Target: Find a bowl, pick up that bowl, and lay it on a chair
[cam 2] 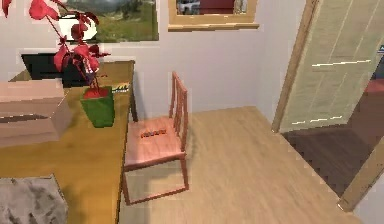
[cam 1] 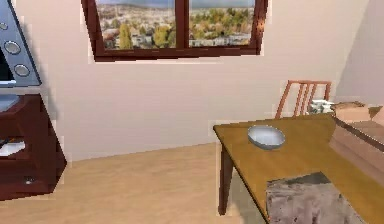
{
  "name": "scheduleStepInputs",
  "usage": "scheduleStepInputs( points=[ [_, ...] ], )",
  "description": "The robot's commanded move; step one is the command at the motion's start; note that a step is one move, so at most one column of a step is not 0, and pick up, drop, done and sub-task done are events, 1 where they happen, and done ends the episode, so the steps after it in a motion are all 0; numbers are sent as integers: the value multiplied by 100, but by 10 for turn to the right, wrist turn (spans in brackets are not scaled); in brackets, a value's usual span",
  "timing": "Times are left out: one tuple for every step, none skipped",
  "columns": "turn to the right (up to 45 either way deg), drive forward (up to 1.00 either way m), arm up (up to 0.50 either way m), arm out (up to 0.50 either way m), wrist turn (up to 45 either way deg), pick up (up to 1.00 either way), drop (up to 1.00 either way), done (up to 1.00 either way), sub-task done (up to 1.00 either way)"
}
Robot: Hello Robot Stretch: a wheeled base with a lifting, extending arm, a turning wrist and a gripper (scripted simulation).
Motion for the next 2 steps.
scheduleStepInputs(
  points=[
    [0, 20, 0, 0, 0, 0, 0, 0, 0],
    [-450, 0, 0, 0, 0, 0, 0, 0, 0]
  ],
)
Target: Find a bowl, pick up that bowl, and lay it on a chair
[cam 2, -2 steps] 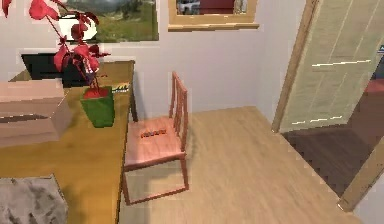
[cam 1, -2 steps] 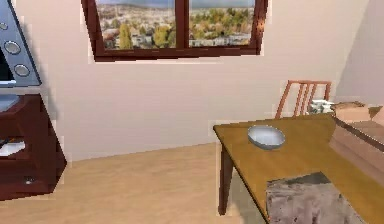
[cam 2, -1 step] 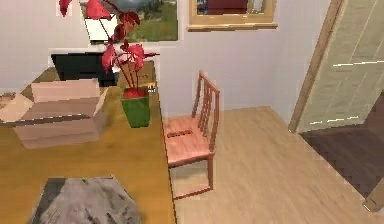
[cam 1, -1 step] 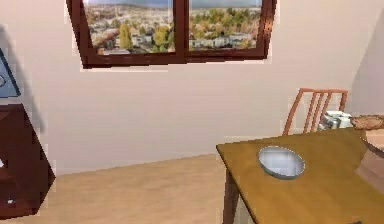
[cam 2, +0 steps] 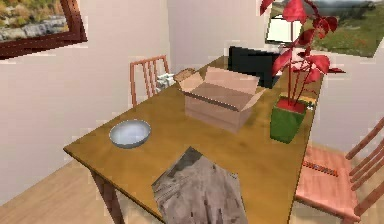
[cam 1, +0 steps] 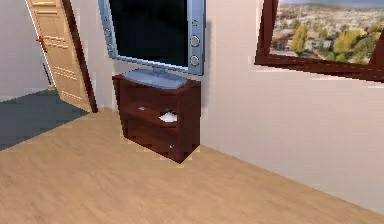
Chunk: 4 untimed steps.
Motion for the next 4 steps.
scheduleStepInputs(
  points=[
    [-150, 0, 0, 0, 0, 0, 0, 0, 0],
    [0, 0, 50, 0, 0, 0, 0, 0, 0],
    [0, 0, 38, 0, 0, 0, 0, 0, 0],
    [0, 0, 0, 42, 0, 0, 0, 0, 0]
  ],
)
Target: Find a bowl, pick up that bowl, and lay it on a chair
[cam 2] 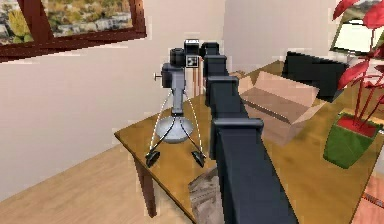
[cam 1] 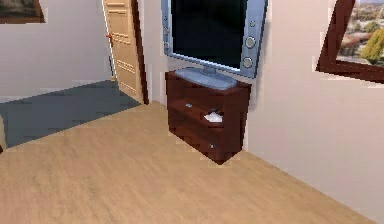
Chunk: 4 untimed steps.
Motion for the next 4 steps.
scheduleStepInputs(
  points=[
    [0, 0, 0, 0, 450, 0, 0, 0, 0],
    [0, 0, 0, 0, 450, 0, 0, 0, 0],
    [0, 0, 0, 0, 450, 0, 0, 0, 0],
    [0, 0, 0, 0, 360, 0, 0, 0, 0]
  ],
)
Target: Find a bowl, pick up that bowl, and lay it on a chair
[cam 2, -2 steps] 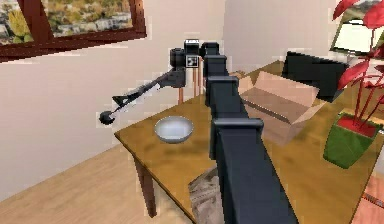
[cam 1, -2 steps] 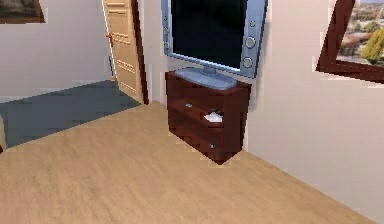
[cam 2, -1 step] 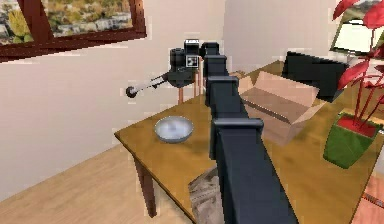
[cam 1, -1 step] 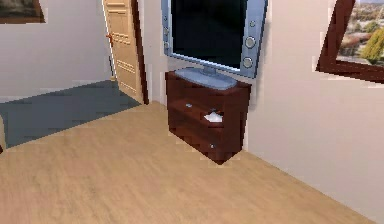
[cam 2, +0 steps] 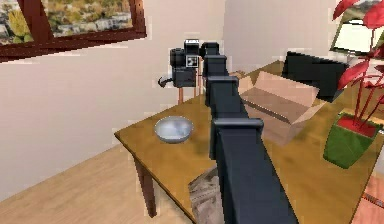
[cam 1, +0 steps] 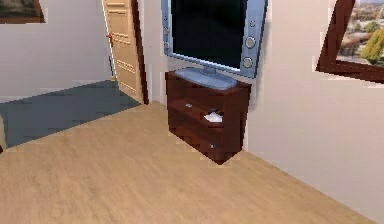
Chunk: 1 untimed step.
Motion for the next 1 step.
scheduleStepInputs(
  points=[
    [0, 0, -28, 0, 0, 0, 0, 0, 0]
  ],
)
